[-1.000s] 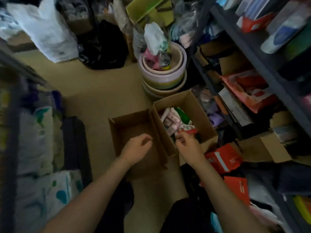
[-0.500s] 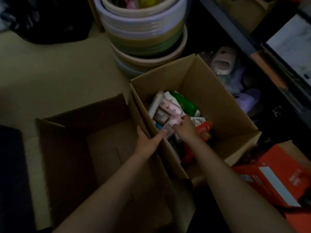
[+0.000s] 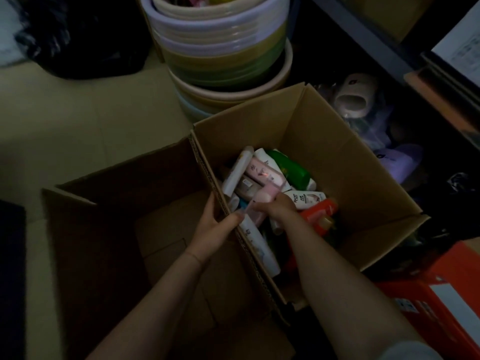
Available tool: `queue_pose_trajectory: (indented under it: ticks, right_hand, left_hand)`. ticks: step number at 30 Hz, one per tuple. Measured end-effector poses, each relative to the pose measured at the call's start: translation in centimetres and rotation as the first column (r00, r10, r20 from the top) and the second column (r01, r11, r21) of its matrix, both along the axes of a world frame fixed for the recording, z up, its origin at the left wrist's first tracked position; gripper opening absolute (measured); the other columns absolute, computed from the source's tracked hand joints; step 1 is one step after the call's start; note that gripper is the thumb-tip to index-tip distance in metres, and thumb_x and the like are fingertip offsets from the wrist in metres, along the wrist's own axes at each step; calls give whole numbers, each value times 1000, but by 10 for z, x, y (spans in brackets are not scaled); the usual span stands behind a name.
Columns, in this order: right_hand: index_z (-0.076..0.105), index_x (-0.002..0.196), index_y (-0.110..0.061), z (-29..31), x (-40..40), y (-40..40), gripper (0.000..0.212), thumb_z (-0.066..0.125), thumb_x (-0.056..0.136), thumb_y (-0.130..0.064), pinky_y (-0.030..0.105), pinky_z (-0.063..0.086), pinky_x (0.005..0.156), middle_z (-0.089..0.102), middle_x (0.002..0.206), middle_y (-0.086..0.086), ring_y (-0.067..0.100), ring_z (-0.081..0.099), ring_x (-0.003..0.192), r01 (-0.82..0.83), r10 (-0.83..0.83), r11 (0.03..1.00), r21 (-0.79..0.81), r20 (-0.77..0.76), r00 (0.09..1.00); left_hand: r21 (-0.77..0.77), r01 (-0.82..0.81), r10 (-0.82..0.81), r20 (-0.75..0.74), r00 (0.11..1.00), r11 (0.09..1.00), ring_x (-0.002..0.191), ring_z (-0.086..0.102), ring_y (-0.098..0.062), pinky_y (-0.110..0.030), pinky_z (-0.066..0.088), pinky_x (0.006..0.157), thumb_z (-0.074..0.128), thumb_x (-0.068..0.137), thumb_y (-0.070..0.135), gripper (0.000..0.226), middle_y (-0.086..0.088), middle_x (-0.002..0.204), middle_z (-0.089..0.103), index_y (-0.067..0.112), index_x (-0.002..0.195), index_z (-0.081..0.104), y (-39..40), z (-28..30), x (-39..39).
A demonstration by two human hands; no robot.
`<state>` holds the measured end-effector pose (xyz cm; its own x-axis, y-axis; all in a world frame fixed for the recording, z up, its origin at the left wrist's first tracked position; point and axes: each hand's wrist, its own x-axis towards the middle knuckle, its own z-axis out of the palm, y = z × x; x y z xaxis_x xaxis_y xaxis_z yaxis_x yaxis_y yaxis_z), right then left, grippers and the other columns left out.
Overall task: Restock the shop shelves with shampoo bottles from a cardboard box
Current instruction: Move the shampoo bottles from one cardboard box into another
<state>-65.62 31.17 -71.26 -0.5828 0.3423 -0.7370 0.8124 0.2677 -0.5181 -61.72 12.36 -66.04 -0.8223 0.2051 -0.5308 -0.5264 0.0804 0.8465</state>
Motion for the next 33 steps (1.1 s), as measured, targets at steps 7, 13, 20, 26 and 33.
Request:
queue_pose_trajectory:
  ticks: [7, 13, 20, 26, 33]
  right_hand:
    - [51, 126, -26, 17, -5, -3, 47, 73, 85, -25, 32, 52, 77, 61, 122, 1, 16, 59, 93, 95, -130, 983, -156, -231, 964]
    - [62, 117, -13, 68, -6, 11, 27, 63, 94, -27, 38, 56, 84, 70, 113, 8, 22, 68, 104, 177, -510, 718, -673, -335, 793]
    - [66, 108, -14, 113, 12, -24, 34, 59, 95, -45, 40, 59, 80, 73, 94, 9, 22, 73, 83, -32, -214, 869, -494, -432, 876]
    - [74, 99, -25, 124, -6, -52, 38, 41, 103, -43, 32, 51, 76, 67, 86, 1, 17, 64, 83, -130, -55, 951, -281, -566, 823]
    - [58, 122, -8, 37, 21, -32, 31, 61, 95, -23, 36, 47, 92, 61, 118, 11, 22, 57, 101, -327, 336, 942, -78, 142, 931]
  left_hand:
    - [-28, 15, -14, 24, 1000, 999, 113, 62, -22, -41, 61, 79, 79, 78, 42, 87, 2, 137, 54, 46, 150, 29, 0, 0, 0]
    - [-47, 52, -51, 26, 998, 998, 116, 61, -22, -43, 59, 88, 79, 80, 44, 88, 2, 141, 53, 44, 150, 25, 2, 8, -2]
    - [-135, -141, 97, -292, 952, 981, 94, 57, -5, -5, 47, 64, 74, 84, 39, 46, 4, 111, 57, 21, 122, 54, 7, 46, -10]
    - [279, -247, 254, 11, 967, 928, 91, 72, -21, -38, 60, 82, 62, 94, 23, 26, -7, 101, 74, 12, 117, 62, -12, 62, -12]
    - [8, -378, 375, 112, 920, 926, 103, 66, -31, -42, 55, 77, 64, 93, 26, 32, -12, 112, 66, 17, 123, 56, -76, -6, 24]
